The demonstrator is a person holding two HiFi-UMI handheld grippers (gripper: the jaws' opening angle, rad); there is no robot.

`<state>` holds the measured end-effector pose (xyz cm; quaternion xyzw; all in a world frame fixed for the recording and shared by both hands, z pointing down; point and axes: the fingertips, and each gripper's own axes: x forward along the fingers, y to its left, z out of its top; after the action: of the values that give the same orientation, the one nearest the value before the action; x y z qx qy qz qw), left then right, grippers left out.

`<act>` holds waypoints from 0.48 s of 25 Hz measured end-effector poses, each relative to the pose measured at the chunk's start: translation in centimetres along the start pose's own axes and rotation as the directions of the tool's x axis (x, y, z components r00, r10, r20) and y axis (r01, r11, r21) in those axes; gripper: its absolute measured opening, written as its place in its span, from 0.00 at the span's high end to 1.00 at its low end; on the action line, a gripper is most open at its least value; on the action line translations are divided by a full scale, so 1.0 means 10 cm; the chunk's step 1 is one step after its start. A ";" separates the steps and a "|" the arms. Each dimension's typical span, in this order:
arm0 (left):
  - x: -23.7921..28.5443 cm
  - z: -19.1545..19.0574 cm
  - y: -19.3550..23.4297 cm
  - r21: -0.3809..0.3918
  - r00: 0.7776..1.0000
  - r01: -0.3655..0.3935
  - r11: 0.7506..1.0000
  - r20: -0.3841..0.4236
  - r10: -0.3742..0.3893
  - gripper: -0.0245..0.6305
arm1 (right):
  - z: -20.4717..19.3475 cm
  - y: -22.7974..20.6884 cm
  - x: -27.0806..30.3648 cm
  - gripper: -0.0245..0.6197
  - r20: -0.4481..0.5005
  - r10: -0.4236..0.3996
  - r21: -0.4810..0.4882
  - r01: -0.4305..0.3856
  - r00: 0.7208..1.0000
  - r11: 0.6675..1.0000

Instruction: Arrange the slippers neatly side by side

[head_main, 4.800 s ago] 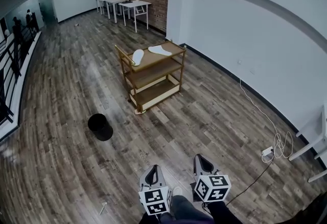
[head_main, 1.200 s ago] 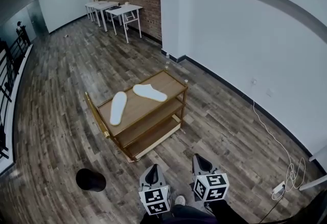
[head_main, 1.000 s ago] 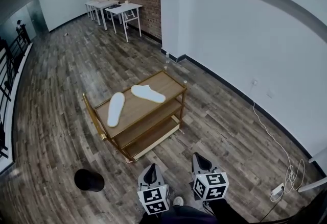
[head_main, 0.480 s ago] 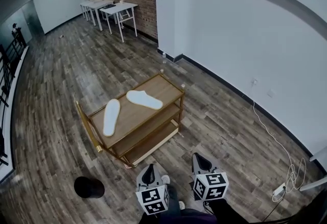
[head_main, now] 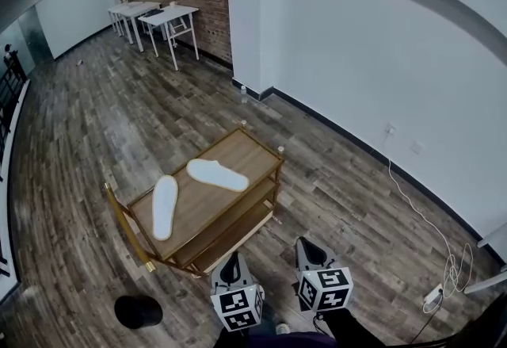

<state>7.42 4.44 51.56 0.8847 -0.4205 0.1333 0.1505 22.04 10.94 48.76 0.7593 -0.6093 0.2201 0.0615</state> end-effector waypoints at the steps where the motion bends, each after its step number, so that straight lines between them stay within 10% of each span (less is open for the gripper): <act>1: 0.07 0.03 0.02 -0.001 1.000 0.004 1.000 -0.001 -0.004 0.96 | 0.02 0.00 0.07 0.96 -0.002 -0.002 0.001 0.002 1.000 1.000; 12: 0.66 0.21 0.46 -0.031 1.000 -0.012 0.999 -0.023 0.011 0.96 | 0.31 0.22 0.86 0.96 -0.028 0.027 -0.024 -0.028 0.999 0.999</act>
<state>8.07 -3.76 52.70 0.8783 -0.4260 0.1376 0.1681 22.17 1.54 49.16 0.7470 -0.6213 0.2241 0.0759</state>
